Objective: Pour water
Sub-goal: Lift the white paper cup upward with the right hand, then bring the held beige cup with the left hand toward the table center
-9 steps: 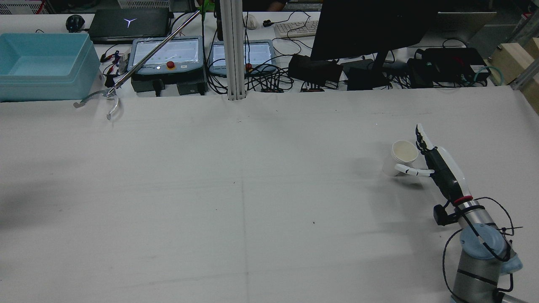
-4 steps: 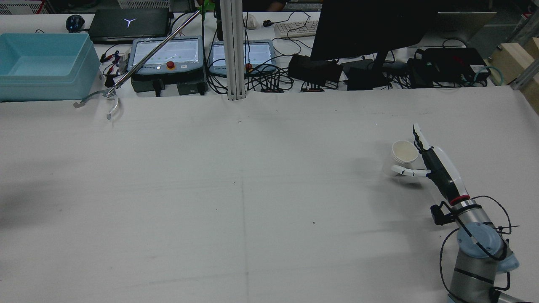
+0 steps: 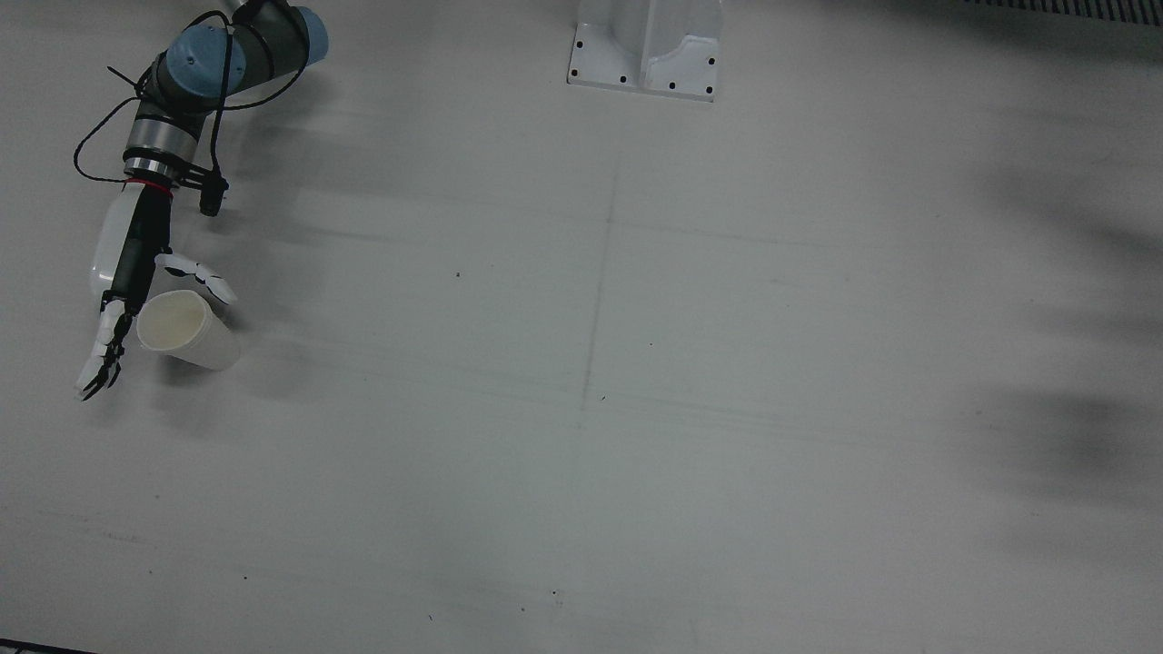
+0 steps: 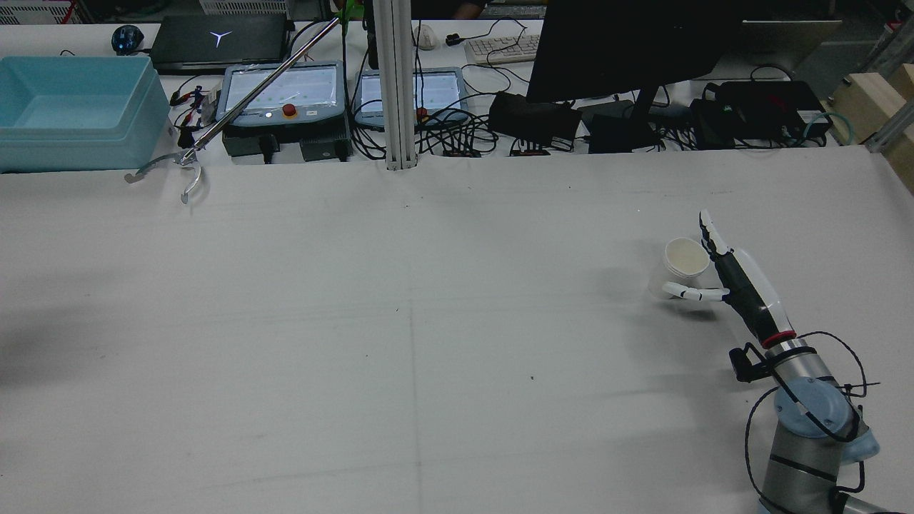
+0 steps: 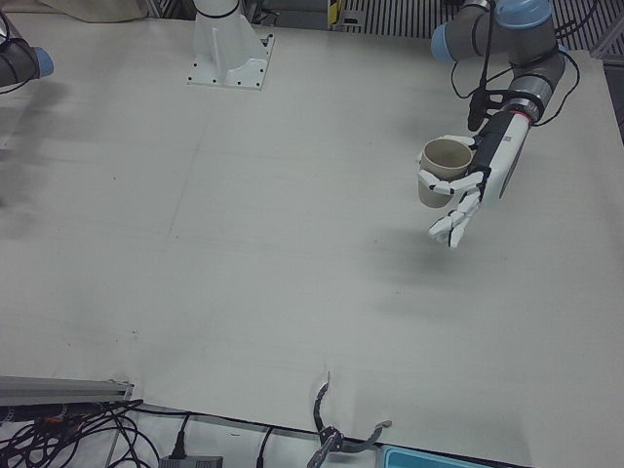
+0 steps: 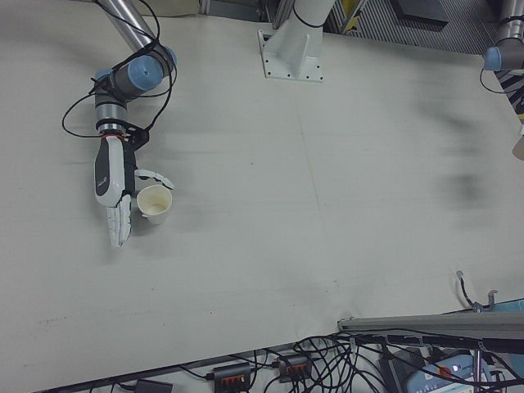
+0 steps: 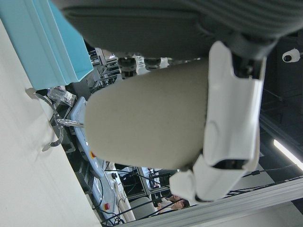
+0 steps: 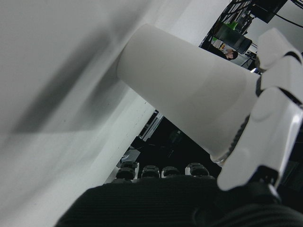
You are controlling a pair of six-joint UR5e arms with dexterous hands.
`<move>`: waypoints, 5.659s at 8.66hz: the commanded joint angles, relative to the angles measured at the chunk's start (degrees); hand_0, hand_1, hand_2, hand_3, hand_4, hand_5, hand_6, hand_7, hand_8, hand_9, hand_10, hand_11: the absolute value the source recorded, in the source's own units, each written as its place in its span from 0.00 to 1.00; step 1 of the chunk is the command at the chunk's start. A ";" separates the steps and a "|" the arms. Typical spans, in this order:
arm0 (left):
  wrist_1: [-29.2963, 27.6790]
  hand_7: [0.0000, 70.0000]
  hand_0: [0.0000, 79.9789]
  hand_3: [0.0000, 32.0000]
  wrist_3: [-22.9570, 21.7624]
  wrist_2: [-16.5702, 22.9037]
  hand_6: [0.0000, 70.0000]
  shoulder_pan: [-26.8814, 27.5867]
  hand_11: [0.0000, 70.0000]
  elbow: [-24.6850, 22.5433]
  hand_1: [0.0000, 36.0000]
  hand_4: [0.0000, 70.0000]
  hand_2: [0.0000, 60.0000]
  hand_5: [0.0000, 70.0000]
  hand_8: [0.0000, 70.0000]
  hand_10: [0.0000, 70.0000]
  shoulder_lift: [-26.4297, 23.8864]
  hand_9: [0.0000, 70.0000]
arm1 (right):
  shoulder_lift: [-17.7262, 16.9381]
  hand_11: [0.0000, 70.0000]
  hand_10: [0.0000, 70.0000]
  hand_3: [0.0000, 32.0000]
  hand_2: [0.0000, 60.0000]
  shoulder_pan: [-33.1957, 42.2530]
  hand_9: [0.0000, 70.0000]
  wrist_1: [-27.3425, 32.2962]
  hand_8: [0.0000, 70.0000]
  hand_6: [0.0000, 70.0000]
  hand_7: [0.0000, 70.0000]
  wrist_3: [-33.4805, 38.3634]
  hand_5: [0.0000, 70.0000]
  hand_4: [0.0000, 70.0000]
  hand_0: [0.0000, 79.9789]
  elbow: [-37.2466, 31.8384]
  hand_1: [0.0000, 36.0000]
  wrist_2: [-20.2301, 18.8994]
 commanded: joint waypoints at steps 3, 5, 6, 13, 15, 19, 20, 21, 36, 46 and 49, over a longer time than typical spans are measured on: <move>-0.26 0.20 0.88 0.00 0.00 0.01 0.15 -0.06 0.21 0.03 1.00 0.74 1.00 1.00 0.04 0.11 -0.06 0.06 | 0.96 0.10 0.05 0.00 0.32 0.21 0.05 0.00 0.01 0.00 0.00 -1.09 0.00 0.02 0.57 -0.98 0.42 0.09; -0.44 0.20 0.88 0.00 0.00 -0.08 0.15 -0.06 0.21 0.03 1.00 0.74 1.00 1.00 0.04 0.11 -0.06 0.06 | 1.58 0.10 0.06 0.00 0.32 0.39 0.05 0.00 0.01 0.00 0.00 -1.79 0.00 0.02 0.57 -1.33 0.41 0.09; -0.44 0.20 0.88 0.00 0.00 -0.08 0.15 -0.06 0.21 0.03 1.00 0.74 1.00 1.00 0.04 0.11 -0.06 0.06 | 2.10 0.11 0.06 0.00 0.32 0.30 0.06 0.00 0.02 0.00 0.00 -2.22 0.00 0.03 0.57 -1.33 0.41 0.09; -1.14 0.19 0.88 0.00 0.00 0.01 0.14 -0.24 0.21 0.03 1.00 0.73 1.00 1.00 0.04 0.11 0.38 0.06 | 2.90 0.21 0.13 0.00 0.57 -1.63 0.09 0.00 0.04 0.08 0.16 -2.93 1.00 0.36 0.58 -1.24 0.46 0.09; -1.14 0.20 0.88 0.00 0.00 0.01 0.14 -0.24 0.21 -0.06 1.00 0.73 1.00 1.00 0.04 0.11 0.38 0.06 | 2.72 0.20 0.13 0.00 0.55 0.20 0.07 0.00 0.02 0.08 0.14 -2.14 1.00 0.32 0.58 1.29 0.46 -0.09; -0.62 0.22 0.93 0.00 -0.09 0.36 0.17 0.20 0.21 -0.76 1.00 0.80 1.00 1.00 0.05 0.11 -1.28 0.07 | 2.37 0.18 0.11 0.00 0.57 5.82 0.06 -0.52 0.01 0.09 0.16 -2.93 1.00 0.32 0.61 10.17 0.54 -0.35; 2.08 0.23 0.95 0.00 -0.35 0.97 0.18 0.03 0.21 -0.85 1.00 0.82 1.00 1.00 0.06 0.11 -4.69 0.07 | 2.46 0.18 0.11 0.00 0.56 8.10 0.06 -0.53 0.01 0.10 0.17 -3.89 1.00 0.32 0.62 11.75 0.57 -1.57; 6.55 0.24 0.95 0.00 -0.35 4.98 0.18 -0.15 0.21 -1.37 1.00 0.84 1.00 1.00 0.06 0.11 -9.07 0.07 | 2.37 0.19 0.11 0.00 0.57 11.25 0.06 -0.53 0.02 0.10 0.18 -6.25 1.00 0.32 0.62 14.12 0.58 -3.06; 30.32 0.27 1.00 0.00 4.39 18.90 0.34 11.72 0.24 -1.02 1.00 1.00 1.00 1.00 0.15 0.14 -37.85 0.11 | 10.02 0.14 0.08 0.00 0.80 11.47 0.03 -10.90 0.01 0.14 0.24 -27.87 1.00 0.31 0.65 32.23 0.76 -9.67; 30.76 0.28 0.73 0.00 4.39 19.08 0.41 12.24 0.20 -0.41 0.70 1.00 0.83 1.00 0.16 0.13 -39.35 0.12 | 9.93 0.15 0.08 0.00 0.79 10.58 0.03 -11.51 0.01 0.13 0.22 -27.98 1.00 0.31 0.64 32.16 0.73 -9.67; 30.85 0.27 0.71 0.00 4.39 19.17 0.41 12.24 0.20 -0.23 0.67 1.00 0.83 1.00 0.15 0.13 -39.79 0.11 | 10.02 0.15 0.09 0.00 0.77 10.58 0.03 -11.51 0.01 0.13 0.22 -28.07 1.00 0.31 0.64 31.98 0.72 -9.58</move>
